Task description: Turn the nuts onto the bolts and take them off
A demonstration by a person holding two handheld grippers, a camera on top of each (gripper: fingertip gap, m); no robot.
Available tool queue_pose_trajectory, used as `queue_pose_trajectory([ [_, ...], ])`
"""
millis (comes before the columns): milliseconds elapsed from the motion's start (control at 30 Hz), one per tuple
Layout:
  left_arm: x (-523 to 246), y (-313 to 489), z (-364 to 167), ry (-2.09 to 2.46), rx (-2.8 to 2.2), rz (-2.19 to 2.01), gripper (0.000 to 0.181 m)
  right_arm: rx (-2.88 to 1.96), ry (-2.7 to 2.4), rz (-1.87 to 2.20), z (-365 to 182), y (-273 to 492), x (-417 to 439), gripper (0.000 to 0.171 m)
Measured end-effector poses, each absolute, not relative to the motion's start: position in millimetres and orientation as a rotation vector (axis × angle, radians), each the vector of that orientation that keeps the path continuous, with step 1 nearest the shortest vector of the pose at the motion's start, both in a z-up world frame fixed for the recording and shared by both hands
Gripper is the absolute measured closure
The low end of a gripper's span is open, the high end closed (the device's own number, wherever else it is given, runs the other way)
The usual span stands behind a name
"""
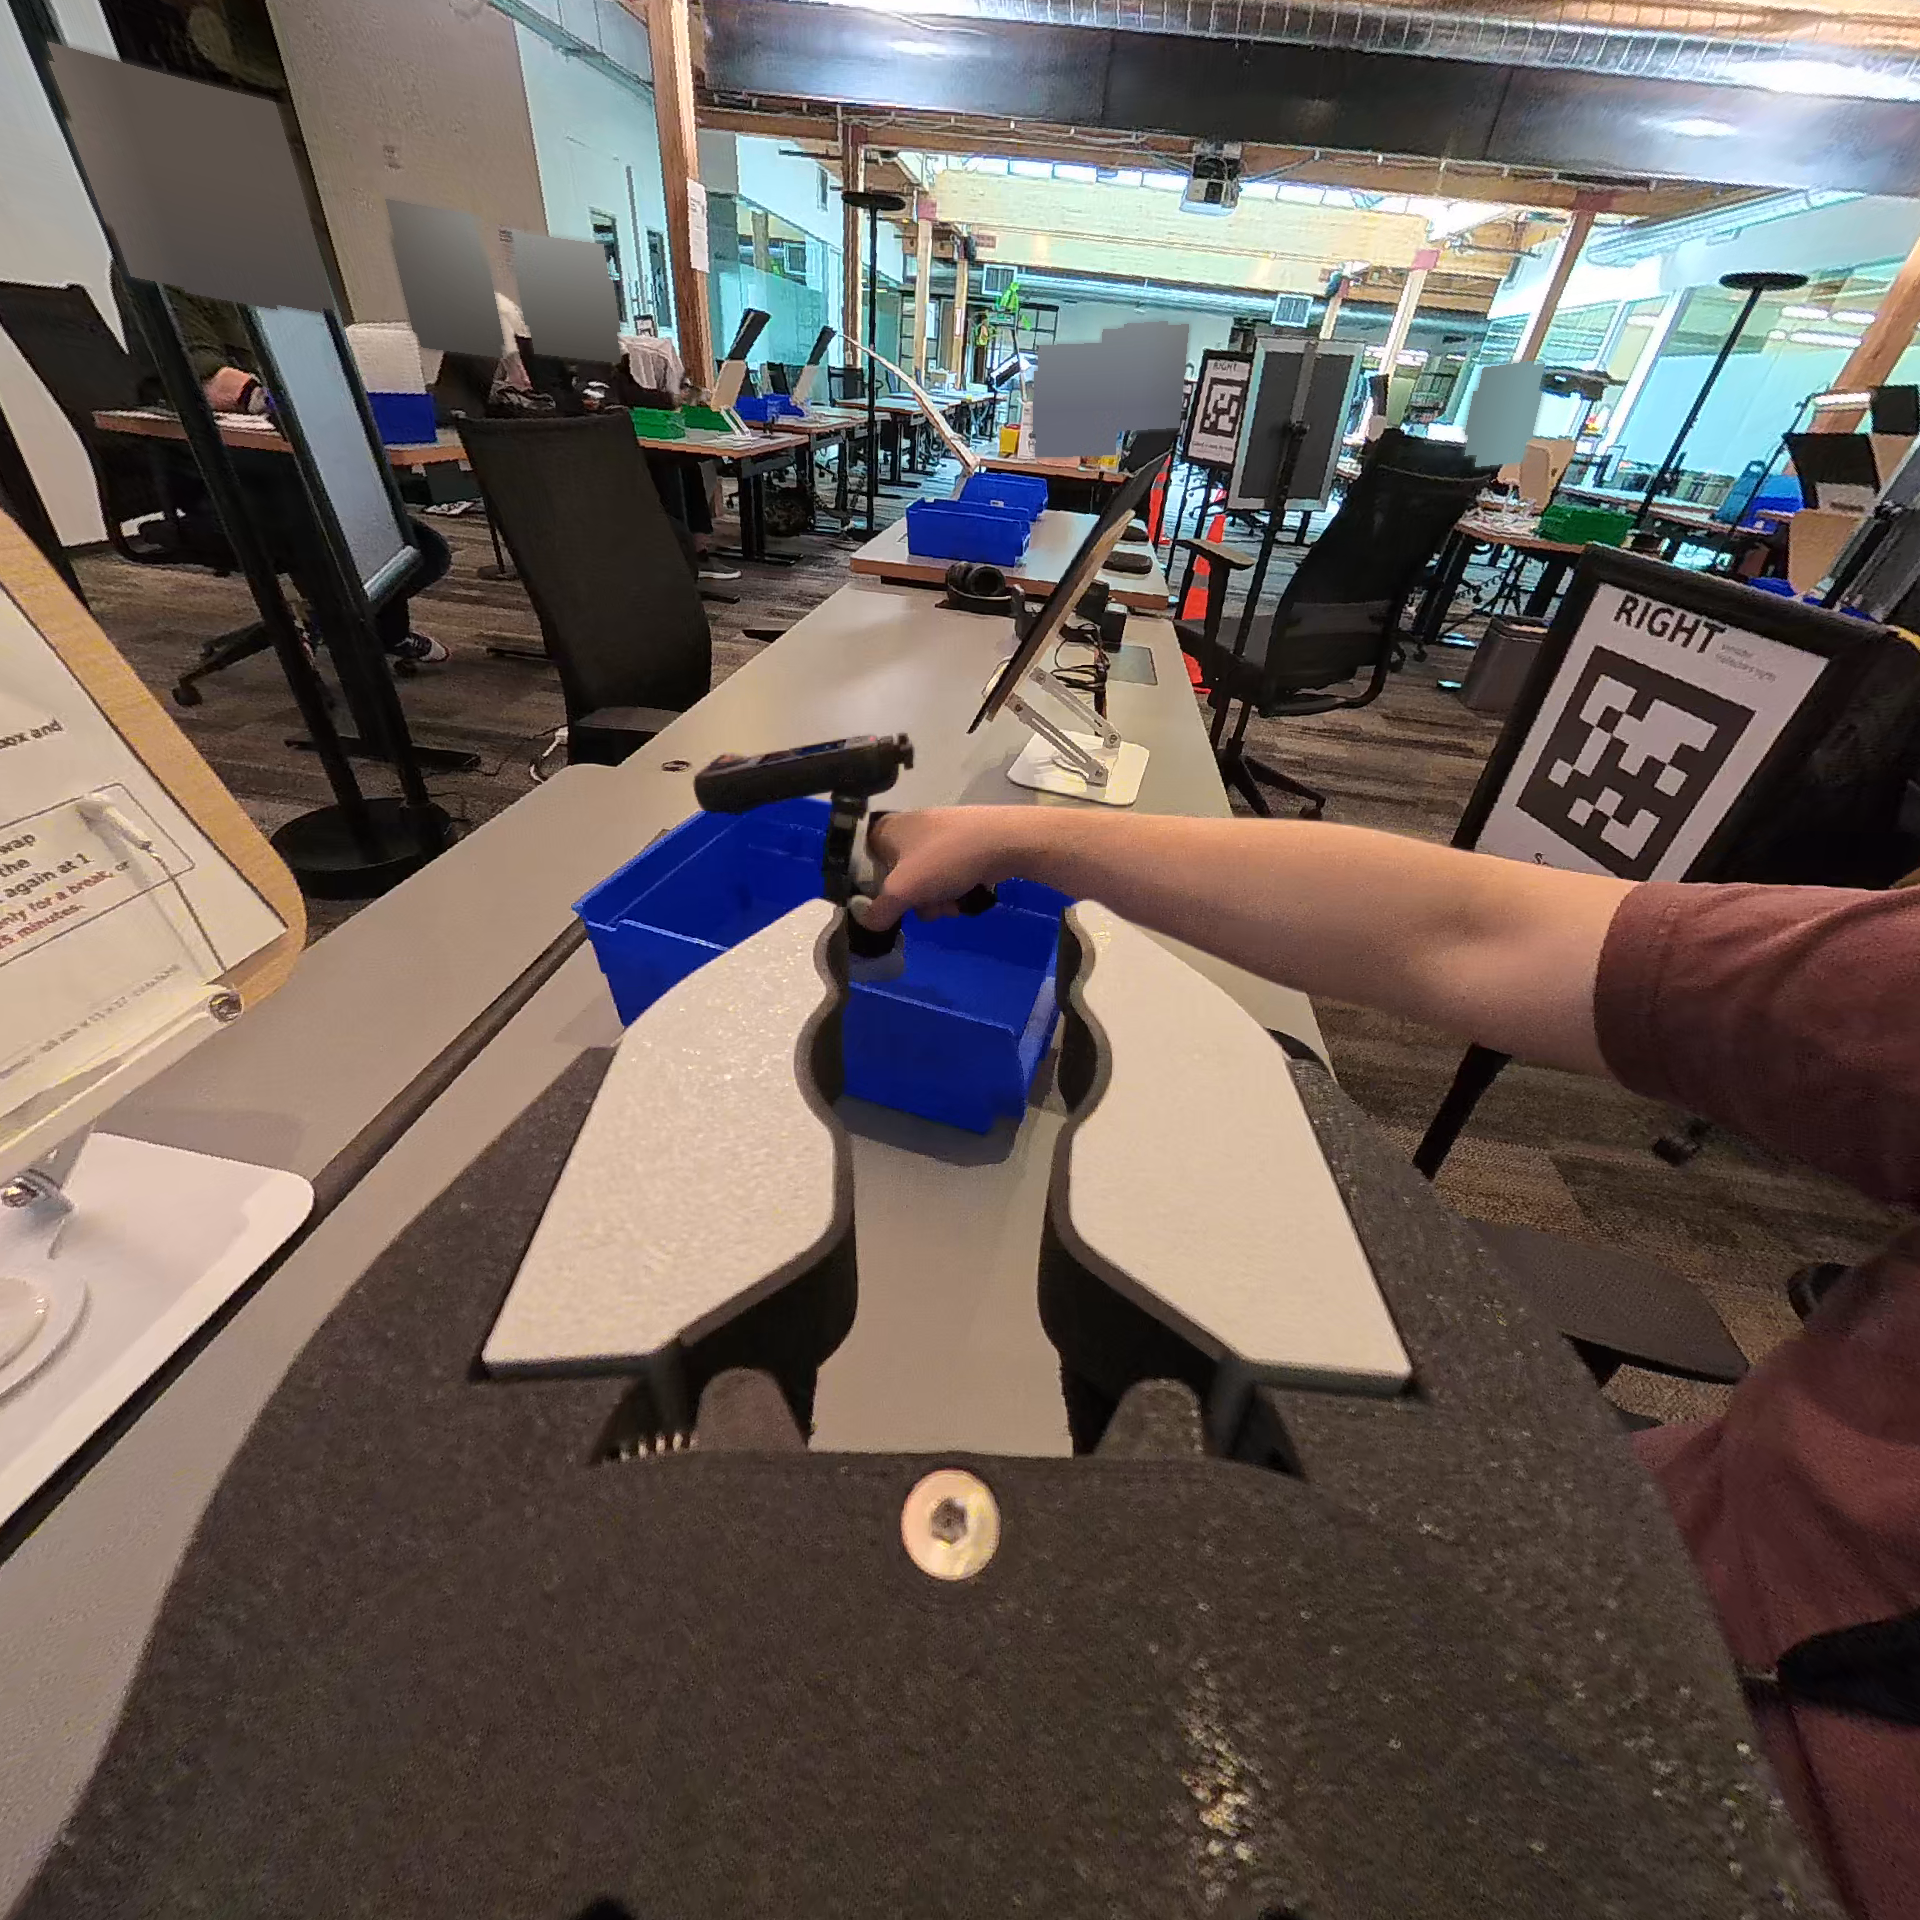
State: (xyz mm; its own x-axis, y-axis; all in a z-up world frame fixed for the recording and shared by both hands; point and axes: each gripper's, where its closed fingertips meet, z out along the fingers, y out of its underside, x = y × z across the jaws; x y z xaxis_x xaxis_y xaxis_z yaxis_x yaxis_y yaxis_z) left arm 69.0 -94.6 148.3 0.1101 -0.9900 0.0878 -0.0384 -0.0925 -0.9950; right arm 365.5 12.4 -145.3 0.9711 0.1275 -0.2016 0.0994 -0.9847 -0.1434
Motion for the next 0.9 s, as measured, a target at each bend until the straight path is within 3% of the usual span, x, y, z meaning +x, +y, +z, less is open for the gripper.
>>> queue_pose_trajectory([
  [367,66,-93,148,1.106,-1.367,-1.183,0.142,-2.984,-0.228,0.205,-148,22,358,0.156],
  [600,73,-114,155,1.135,-1.343,-1.266,0.139,-2.605,-0.359,0.172,-61,2,355,0.140],
  [767,57,-111,154,1.090,-1.415,-1.022,0.135,-2.524,-0.345,0.002,-25,-45,413,0.128],
  [900,-4,-62,137,0.897,-1.583,-0.659,0.137,-2.573,-0.180,-0.068,-28,-68,473,0.117],
])
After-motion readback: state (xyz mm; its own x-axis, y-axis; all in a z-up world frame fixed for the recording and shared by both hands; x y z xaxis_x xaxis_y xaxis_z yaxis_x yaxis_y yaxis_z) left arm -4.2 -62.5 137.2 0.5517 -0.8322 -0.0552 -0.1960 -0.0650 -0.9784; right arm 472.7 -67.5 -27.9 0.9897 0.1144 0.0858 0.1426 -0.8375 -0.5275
